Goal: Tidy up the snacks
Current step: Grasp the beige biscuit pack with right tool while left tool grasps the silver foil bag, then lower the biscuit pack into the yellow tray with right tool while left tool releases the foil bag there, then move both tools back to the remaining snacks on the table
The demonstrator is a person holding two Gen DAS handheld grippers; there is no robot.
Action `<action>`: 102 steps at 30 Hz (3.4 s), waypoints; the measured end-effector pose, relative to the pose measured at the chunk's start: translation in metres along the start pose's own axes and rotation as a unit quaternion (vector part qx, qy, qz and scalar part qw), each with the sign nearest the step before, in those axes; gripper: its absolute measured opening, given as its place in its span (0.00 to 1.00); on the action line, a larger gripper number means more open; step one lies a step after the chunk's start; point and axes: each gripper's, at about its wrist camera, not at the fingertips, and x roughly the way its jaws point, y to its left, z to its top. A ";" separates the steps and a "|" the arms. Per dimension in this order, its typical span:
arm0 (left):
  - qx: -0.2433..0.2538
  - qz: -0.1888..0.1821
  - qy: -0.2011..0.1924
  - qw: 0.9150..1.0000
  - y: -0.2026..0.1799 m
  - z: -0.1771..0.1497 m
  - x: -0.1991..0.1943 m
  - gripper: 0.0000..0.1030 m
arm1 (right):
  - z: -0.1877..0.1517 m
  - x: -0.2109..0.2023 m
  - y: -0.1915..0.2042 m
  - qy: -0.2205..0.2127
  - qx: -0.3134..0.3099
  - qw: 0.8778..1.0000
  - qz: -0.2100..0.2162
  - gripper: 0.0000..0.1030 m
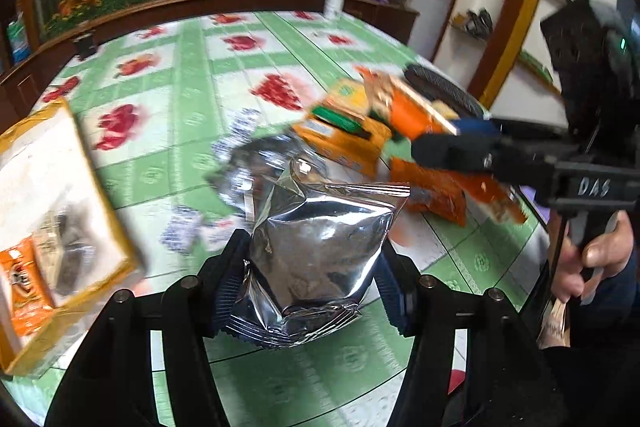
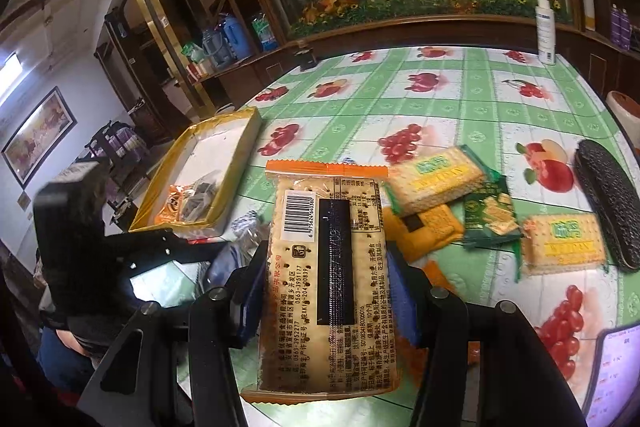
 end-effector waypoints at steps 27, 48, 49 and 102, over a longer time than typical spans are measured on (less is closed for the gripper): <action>-0.242 0.168 -0.063 0.954 0.225 -0.017 -0.056 0.57 | 0.084 0.156 0.159 0.094 -0.063 0.989 0.099 0.53; -0.250 0.194 -0.035 0.948 0.236 -0.024 -0.035 0.58 | 0.114 0.268 0.171 0.138 -0.009 0.987 0.085 0.56; -0.250 0.195 -0.034 0.948 0.236 -0.024 -0.035 0.58 | 0.115 0.270 0.170 0.139 -0.008 0.987 0.084 0.56; -0.054 0.055 0.060 0.995 0.024 -0.006 0.027 0.20 | 0.037 0.030 -0.027 -0.068 0.096 0.974 0.191 0.69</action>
